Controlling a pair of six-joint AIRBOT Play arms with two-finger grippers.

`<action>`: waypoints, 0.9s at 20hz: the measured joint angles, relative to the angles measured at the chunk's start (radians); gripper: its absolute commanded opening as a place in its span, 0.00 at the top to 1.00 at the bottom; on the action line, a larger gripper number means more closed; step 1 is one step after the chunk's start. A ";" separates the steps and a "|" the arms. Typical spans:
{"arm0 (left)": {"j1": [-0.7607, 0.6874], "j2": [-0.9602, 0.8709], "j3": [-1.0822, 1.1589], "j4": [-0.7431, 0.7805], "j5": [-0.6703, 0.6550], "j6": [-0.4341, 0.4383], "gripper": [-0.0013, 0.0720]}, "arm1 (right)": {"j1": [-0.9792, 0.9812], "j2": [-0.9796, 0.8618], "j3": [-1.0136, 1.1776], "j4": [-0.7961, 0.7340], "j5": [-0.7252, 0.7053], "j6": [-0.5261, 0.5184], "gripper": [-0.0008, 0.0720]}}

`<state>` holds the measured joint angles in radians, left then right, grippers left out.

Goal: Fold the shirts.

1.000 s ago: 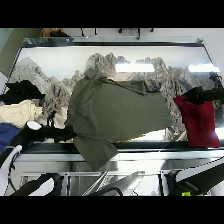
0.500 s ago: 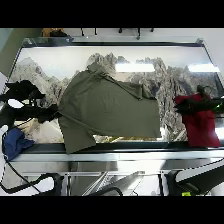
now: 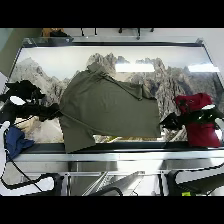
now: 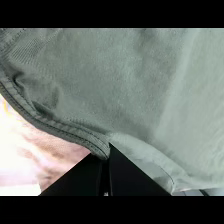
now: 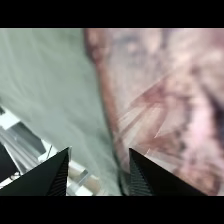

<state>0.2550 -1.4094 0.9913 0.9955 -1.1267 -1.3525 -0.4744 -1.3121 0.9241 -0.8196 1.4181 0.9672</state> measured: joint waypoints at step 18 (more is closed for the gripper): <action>0.000 -0.002 0.000 0.000 -0.049 0.018 0.96 | 0.095 0.002 -0.075 0.005 -0.069 0.001 0.97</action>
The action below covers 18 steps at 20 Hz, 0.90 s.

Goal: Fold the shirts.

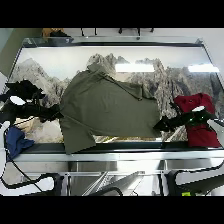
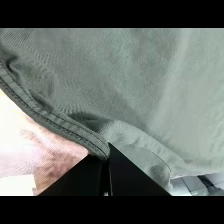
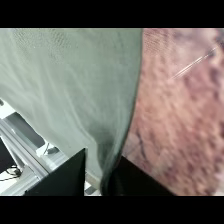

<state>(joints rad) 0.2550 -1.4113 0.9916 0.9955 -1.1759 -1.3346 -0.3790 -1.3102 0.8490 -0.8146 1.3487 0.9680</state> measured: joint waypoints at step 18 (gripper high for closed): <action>0.001 0.576 0.769 -0.281 -0.027 0.087 0.96 | -0.129 0.581 0.835 0.442 -0.045 -0.054 0.97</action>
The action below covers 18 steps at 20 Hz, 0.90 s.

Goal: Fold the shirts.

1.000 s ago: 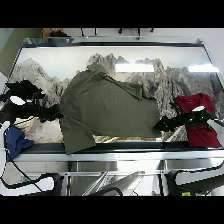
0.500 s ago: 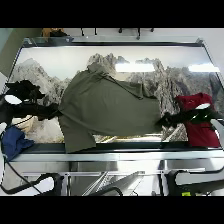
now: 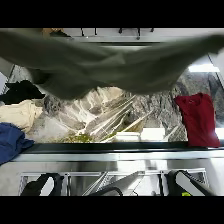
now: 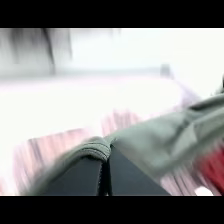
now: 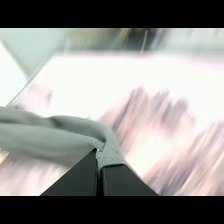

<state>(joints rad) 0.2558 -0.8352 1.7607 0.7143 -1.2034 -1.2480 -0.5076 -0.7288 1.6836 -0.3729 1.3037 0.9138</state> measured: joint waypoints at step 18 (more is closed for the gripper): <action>-0.091 -0.310 -0.249 0.256 0.005 0.066 0.96 | 0.117 -0.292 -0.243 -0.103 -0.064 -0.104 0.97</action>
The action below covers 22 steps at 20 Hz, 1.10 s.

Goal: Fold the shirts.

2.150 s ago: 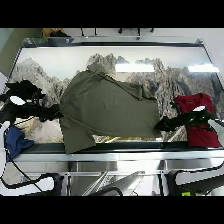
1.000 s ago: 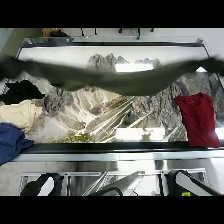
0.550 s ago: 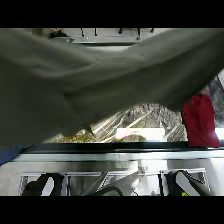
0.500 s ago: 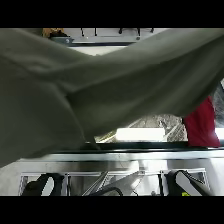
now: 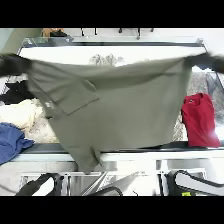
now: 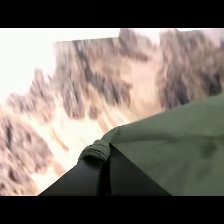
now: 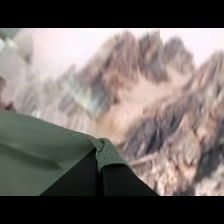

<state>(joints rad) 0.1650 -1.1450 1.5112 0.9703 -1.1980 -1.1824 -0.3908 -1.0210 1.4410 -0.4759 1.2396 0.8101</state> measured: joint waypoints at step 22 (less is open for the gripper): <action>-0.145 -0.634 0.168 0.282 -0.059 -0.216 0.96 | 0.121 -0.502 0.073 -0.243 -0.251 -0.050 0.97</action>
<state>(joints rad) 0.0204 -1.7790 1.6791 1.2518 -1.2568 -1.3979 -0.2699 -1.5227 1.5143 -0.7185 0.9890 0.7601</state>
